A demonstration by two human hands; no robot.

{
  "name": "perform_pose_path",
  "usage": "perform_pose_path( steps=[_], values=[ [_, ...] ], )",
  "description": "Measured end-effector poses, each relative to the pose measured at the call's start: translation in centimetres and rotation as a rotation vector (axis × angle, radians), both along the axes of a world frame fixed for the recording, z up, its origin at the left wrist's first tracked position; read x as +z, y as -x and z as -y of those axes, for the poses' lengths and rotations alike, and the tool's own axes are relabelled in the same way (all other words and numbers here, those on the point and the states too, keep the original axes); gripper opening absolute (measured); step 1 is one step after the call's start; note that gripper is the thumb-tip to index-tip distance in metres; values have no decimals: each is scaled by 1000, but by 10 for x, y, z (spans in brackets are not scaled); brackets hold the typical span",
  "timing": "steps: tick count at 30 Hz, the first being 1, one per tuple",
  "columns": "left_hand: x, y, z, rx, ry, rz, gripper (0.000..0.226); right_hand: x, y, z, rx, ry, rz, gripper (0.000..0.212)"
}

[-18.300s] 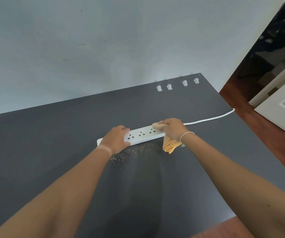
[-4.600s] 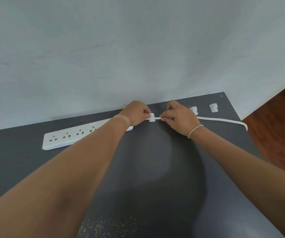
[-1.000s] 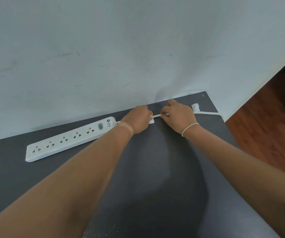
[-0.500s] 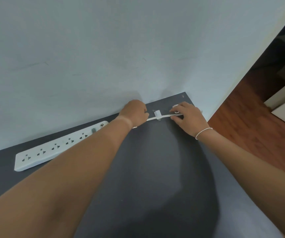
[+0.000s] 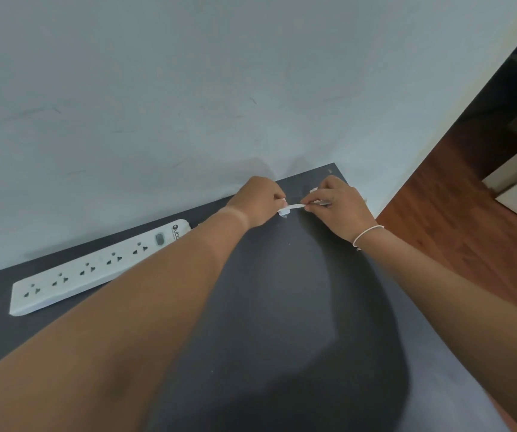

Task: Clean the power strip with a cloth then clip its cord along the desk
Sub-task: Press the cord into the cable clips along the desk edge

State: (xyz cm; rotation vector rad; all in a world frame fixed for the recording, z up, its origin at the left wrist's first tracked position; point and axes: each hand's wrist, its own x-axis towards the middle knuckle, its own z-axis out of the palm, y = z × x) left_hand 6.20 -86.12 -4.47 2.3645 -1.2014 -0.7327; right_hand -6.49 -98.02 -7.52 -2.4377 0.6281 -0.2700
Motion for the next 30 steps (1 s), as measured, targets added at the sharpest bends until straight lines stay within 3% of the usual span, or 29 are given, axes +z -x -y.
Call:
perform_pose_path(
  steps=[7, 18, 26, 30],
  values=[
    [-2, 6, 0, -90, -67, 185, 28, 1, -5, 0, 18, 75, -40, 17],
    [-6, 8, -1, -117, -71, 287, 24, 6, -18, 1, 53, 228, -132, 24],
    [-7, 7, 0, -136, -78, 300, 23, 3, -25, -1, 26, 264, -186, 27],
    [-9, 4, -2, -96, -15, 215, 27, 2, -23, -2, 10, 213, -175, 24]
  ],
)
